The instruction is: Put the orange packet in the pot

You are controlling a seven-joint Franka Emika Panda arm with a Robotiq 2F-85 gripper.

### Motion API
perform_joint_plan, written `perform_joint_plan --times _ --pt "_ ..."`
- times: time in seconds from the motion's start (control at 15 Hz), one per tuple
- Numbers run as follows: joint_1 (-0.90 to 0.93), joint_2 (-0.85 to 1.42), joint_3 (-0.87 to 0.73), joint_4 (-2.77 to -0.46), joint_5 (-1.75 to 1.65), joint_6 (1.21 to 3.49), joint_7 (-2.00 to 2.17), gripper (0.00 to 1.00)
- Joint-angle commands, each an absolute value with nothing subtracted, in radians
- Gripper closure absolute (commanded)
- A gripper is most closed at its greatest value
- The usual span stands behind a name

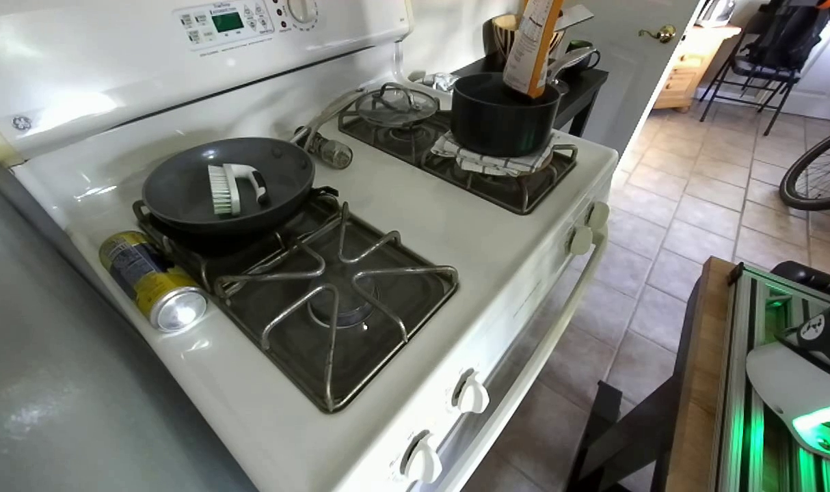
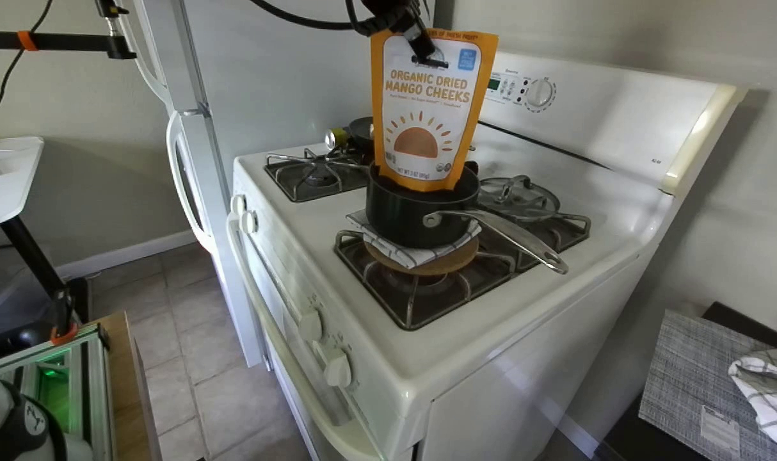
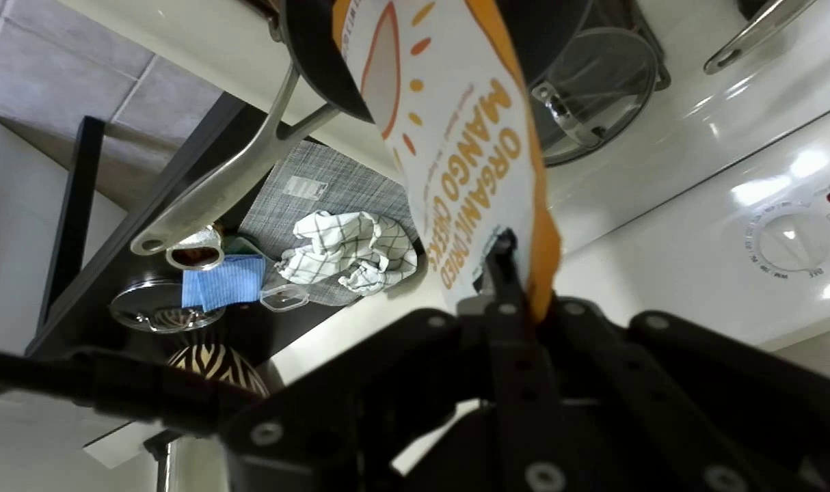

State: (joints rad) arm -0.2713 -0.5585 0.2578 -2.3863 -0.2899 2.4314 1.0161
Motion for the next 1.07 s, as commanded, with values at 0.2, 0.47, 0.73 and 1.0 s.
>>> perform_joint_plan --times 0.2,0.47,0.73,1.0 --pt "-0.293 -0.506 0.268 -2.402 -0.351 2.495 1.093 1.0" --pt "-0.292 -0.471 0.264 -2.403 -0.37 2.497 1.092 1.0" --pt "-0.283 -0.454 0.26 -2.411 -0.387 2.476 1.092 1.0" --pt "-0.266 -0.476 0.245 -2.419 -0.363 2.467 1.089 0.67"
